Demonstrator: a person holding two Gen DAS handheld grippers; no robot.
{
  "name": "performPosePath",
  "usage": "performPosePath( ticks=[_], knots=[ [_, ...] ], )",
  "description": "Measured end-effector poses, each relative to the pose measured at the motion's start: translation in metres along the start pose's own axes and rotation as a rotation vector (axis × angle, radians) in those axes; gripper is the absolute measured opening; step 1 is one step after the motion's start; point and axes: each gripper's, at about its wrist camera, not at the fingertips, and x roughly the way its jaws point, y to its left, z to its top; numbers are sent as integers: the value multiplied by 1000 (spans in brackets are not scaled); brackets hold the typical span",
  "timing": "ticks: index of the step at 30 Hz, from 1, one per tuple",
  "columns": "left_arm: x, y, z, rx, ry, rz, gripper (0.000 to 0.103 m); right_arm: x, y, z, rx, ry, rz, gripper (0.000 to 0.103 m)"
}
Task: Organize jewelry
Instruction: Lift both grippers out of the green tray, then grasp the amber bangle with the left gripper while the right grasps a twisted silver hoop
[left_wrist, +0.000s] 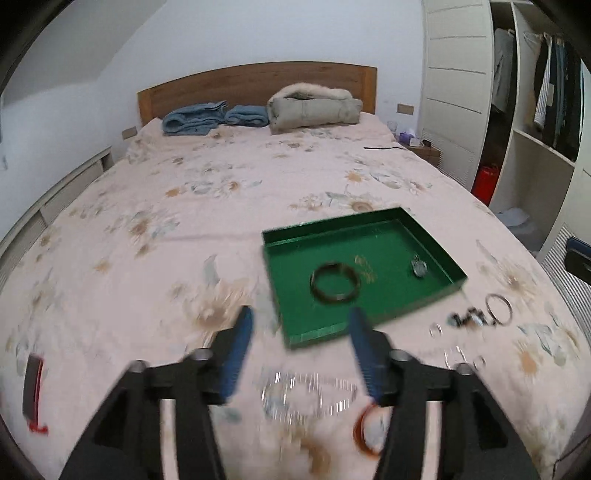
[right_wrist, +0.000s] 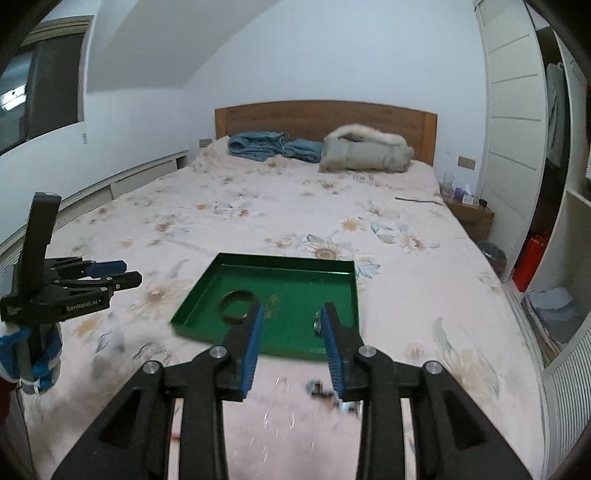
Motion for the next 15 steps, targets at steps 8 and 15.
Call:
performPosePath(
  ticks=[8, 15],
  knots=[
    [-38, -10, -71, 25, 40, -5, 59, -72, 18, -51, 0, -5, 10, 34],
    [-23, -19, -112, -11, 93, -2, 59, -62, 22, -99, 26, 69, 16, 35]
  ],
)
